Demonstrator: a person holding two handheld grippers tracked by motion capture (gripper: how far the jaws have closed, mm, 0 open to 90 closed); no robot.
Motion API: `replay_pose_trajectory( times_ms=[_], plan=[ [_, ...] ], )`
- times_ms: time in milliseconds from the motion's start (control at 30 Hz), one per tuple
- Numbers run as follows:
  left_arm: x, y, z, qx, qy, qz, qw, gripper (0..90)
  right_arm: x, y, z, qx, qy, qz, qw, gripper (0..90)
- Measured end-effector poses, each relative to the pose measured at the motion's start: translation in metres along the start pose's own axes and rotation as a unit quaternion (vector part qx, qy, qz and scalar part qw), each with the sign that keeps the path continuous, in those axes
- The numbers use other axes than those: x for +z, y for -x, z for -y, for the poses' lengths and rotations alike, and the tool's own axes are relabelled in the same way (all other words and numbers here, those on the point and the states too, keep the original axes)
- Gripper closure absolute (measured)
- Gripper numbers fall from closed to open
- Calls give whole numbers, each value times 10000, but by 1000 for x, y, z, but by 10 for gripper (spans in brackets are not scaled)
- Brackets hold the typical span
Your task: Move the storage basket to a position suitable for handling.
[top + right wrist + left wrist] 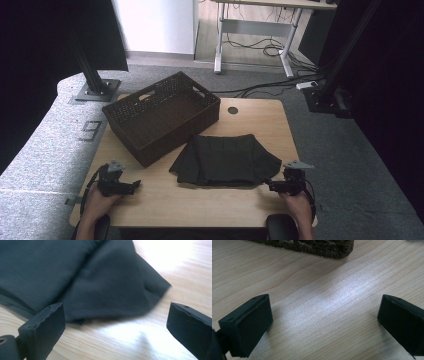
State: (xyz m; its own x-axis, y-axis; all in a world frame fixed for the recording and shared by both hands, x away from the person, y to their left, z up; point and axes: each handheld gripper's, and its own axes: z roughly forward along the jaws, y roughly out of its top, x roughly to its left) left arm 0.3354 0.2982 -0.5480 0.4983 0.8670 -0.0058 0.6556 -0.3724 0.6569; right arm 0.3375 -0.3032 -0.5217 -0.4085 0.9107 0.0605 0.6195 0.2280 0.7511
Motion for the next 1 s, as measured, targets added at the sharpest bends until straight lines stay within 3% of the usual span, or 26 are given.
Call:
replay_pose_trajectory(
  times_ms=[433,1000],
  plan=[
    [0,0,0,1,0,0,10000,0,14,-16,-36,-343,-42,-153,9993,0],
    [0,0,0,-3,1,-1,10000,0,50,-34,-75,-752,-235,-191,9967,0]
  ],
)
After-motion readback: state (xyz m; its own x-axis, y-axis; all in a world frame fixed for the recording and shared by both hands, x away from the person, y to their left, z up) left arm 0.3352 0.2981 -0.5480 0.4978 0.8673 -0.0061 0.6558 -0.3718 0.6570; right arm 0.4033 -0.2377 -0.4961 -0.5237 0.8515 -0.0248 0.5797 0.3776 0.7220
